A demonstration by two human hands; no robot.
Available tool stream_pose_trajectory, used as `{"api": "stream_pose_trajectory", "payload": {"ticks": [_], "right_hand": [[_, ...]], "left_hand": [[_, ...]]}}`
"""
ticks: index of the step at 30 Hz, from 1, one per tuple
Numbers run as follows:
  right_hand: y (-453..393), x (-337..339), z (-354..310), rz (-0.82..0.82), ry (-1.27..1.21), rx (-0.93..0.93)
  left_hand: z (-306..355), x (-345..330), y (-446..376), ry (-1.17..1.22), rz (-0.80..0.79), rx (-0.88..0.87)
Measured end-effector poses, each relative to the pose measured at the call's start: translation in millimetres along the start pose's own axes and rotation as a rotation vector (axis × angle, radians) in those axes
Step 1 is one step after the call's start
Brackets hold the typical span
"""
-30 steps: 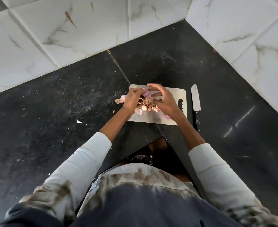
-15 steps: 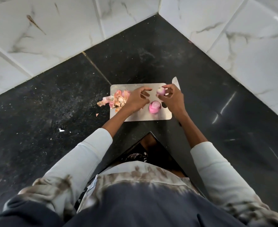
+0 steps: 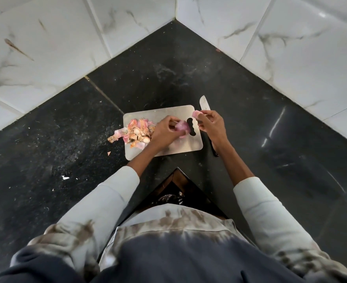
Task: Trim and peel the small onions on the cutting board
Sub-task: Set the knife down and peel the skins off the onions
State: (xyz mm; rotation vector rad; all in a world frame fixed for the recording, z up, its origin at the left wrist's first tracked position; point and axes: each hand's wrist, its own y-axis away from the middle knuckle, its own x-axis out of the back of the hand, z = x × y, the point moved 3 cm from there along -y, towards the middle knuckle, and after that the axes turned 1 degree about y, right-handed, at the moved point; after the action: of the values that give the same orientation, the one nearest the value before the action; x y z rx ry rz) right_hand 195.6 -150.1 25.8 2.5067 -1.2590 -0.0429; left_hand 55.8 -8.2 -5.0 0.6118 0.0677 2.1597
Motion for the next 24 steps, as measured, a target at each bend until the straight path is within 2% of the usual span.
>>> {"api": "stream_pose_trajectory", "payload": {"ticks": [3, 5, 9, 12, 16, 19, 24], "right_hand": [[-0.9, -4.6, -3.9, -0.048, -0.109, -0.027], [-1.7, -9.6, -5.6, -0.071, -0.165, -0.060], [-3.9, -22.2, -8.9, -0.141, -0.243, -0.119], [-5.7, -29.6, -12.0, -0.192, -0.263, -0.152], [-4.0, -32.7, -14.2, -0.217, -0.248, -0.167], [-4.2, -29.4, -13.9, -0.247, -0.224, -0.103], [-6.8, -27.6, -15.0, -0.325, -0.169, 0.044]], "left_hand": [[-1.1, 11.3, -3.7, 0.629, -0.036, 0.241], [7.3, 17.8, -0.2, 0.929, -0.074, 0.330], [17.3, 22.9, 6.0, 1.076, -0.209, 0.338], [19.3, 19.2, 6.1, 1.187, -0.226, 0.349], [12.8, 18.6, 0.1, 1.142, -0.144, 0.315], [9.3, 23.4, -7.5, 0.980, -0.029, 0.219], [20.3, 33.2, -14.9, 0.619, -0.051, 0.070]]}}
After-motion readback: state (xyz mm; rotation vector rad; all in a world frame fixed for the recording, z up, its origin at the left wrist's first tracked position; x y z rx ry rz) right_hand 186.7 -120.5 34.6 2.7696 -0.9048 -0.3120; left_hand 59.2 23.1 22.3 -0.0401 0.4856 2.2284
